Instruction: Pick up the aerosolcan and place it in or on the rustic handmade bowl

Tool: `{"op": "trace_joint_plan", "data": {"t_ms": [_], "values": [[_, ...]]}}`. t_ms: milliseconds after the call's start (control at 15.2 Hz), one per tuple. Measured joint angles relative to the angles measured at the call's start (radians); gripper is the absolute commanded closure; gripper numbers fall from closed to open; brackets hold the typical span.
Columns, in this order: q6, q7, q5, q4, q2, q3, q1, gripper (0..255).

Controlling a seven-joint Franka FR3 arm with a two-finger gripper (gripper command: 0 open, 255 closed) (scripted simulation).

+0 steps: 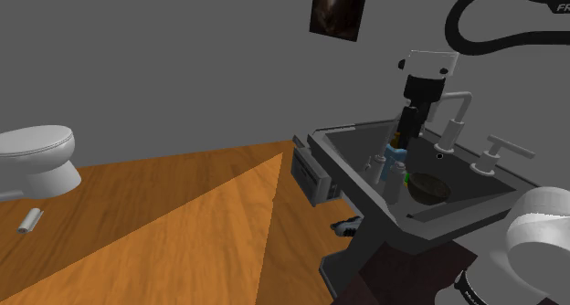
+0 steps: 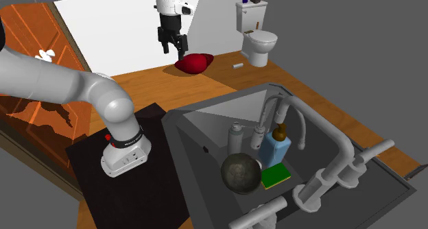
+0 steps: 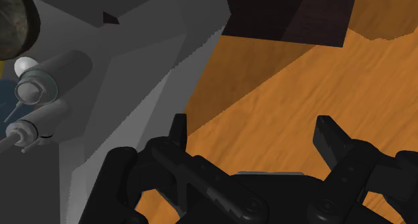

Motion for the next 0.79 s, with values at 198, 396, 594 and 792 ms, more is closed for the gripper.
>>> {"op": "trace_joint_plan", "data": {"t_ms": [198, 396, 594, 792], "values": [[0.021, -0.022, -0.014, -0.008, 0.014, -0.024, -0.010, 0], [0.084, -0.073, -0.047, -0.045, 0.040, -0.079, -0.035, 0], [0.150, -0.131, -0.082, -0.062, 0.088, -0.140, -0.060, 0], [0.222, -0.192, -0.110, -0.062, 0.161, -0.205, -0.083, 0]]}}
